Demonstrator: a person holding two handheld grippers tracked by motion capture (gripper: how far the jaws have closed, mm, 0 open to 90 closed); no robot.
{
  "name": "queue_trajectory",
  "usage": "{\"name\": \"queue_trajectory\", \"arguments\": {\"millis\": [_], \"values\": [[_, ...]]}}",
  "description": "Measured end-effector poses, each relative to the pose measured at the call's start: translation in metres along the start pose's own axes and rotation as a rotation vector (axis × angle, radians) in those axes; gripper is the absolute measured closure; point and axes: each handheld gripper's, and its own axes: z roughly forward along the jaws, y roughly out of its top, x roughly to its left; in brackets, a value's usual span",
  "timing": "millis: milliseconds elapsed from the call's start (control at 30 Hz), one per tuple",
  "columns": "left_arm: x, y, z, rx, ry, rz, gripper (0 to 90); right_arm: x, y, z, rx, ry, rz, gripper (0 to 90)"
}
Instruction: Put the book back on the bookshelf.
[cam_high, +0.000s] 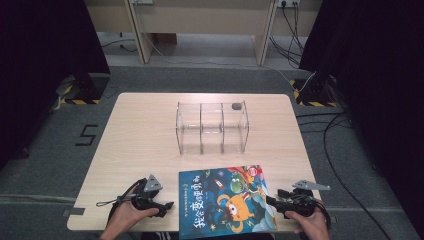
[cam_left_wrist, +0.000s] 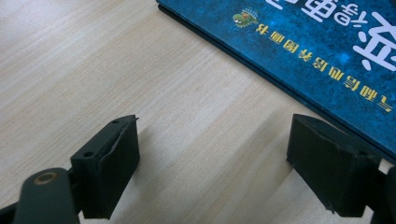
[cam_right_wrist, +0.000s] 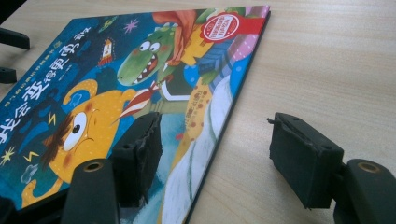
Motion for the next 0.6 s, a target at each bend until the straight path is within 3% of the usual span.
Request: {"name": "queue_trajectory", "arguments": {"millis": [233, 433, 467, 600], "values": [[-0.003, 0.000, 0.000, 0.005, -0.014, 0.006, 16.0, 0.001, 0.000, 0.001, 0.004, 0.003, 0.001, 34.4], [-0.015, 0.003, 0.001, 0.000, -0.046, 0.035, 18.9, 0.001, 0.000, 0.002, 0.012, 0.004, 0.003, 34.4], [-0.020, 0.004, 0.002, -0.012, -0.068, 0.038, 20.4, 0.001, -0.001, 0.003, 0.016, 0.003, -0.002, 34.4], [-0.027, 0.007, 0.003, -0.019, -0.084, 0.049, 26.5, 0.003, -0.001, 0.005, 0.022, 0.004, 0.004, 34.4]]}}
